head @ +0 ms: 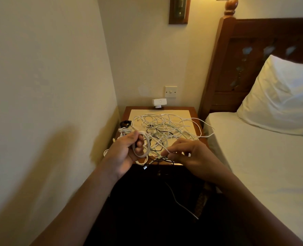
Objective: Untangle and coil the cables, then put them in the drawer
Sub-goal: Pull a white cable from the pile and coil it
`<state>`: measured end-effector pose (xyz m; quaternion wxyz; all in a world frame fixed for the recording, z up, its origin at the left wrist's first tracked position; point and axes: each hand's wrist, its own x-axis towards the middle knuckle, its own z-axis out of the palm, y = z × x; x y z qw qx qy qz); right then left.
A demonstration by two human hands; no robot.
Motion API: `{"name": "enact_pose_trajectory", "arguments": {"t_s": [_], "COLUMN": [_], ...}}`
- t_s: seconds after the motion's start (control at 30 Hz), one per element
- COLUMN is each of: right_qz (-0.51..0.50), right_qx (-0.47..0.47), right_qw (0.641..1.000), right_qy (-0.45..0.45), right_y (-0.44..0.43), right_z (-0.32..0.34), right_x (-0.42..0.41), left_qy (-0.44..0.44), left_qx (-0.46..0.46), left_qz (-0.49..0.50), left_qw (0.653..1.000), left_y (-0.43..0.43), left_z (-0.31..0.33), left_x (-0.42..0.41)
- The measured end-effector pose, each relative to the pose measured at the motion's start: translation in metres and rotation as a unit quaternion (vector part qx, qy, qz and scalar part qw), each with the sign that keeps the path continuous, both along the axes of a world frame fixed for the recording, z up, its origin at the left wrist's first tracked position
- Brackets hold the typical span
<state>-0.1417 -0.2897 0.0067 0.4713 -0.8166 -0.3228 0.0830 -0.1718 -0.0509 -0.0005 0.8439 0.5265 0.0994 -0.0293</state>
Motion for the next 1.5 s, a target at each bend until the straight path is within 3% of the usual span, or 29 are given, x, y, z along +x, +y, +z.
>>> {"name": "enact_pose_trajectory", "arguments": {"t_s": [0.07, 0.17, 0.27, 0.43, 0.67, 0.83, 0.93, 1.07, 1.13, 1.2, 1.3, 1.4, 1.5], "right_qz": [-0.012, -0.117, -0.181, -0.166, -0.102, -0.047, -0.054, -0.101, -0.105, -0.115, -0.138, -0.167, -0.186], "right_qx": [0.016, 0.039, 0.175, 0.335, 0.316, 0.318, 0.255, 0.056, -0.027, -0.058, -0.080, -0.134, -0.100], "right_qw": [1.000, 0.992, 0.961, 0.881, 0.867, 0.815, 0.874, 0.981, 0.991, 0.991, 0.983, 0.955, 0.967], "right_qy": [0.006, -0.004, 0.118, 0.290, 0.372, 0.483, 0.411, 0.153, 0.075, 0.026, -0.090, -0.204, -0.141], "right_y": [-0.002, 0.000, 0.010, 0.032, 0.044, 0.041, 0.042, 0.041, 0.032, 0.020, 0.007, 0.006, 0.008], "right_z": [0.002, -0.004, -0.011, -0.018, -0.029, -0.029, -0.027, -0.027, -0.026, -0.023, -0.026, -0.041, -0.047], "right_x": [-0.001, 0.004, 0.006, -0.010, -0.024, -0.024, -0.027, -0.032, -0.034, -0.036, -0.034, -0.031, -0.035], "left_qy": [0.005, -0.018, -0.028, -0.034, -0.036, -0.051, -0.055, -0.066, -0.037, -0.002, 0.021, 0.019, 0.014], "left_qx": [-0.031, -0.040, -0.034, 0.045, 0.145, 0.300, 0.340, 0.455, 0.489, 0.480, 0.405, 0.195, 0.052], "left_qz": [0.004, -0.014, -0.045, -0.007, 0.037, 0.071, 0.046, 0.045, 0.076, 0.097, 0.101, 0.084, 0.035], "left_qw": [0.999, 0.999, 0.998, 0.998, 0.988, 0.950, 0.938, 0.887, 0.868, 0.872, 0.909, 0.977, 0.998], "left_y": [-0.004, -0.009, -0.028, -0.052, -0.049, -0.041, -0.037, -0.028, -0.013, 0.008, 0.012, -0.007, -0.021], "left_z": [-0.001, 0.003, 0.005, -0.001, -0.013, -0.029, -0.033, -0.030, -0.025, -0.019, -0.018, -0.015, -0.015], "left_x": [-0.004, -0.013, -0.022, -0.027, -0.026, -0.021, -0.022, -0.025, -0.022, -0.018, -0.021, -0.029, -0.037]}}
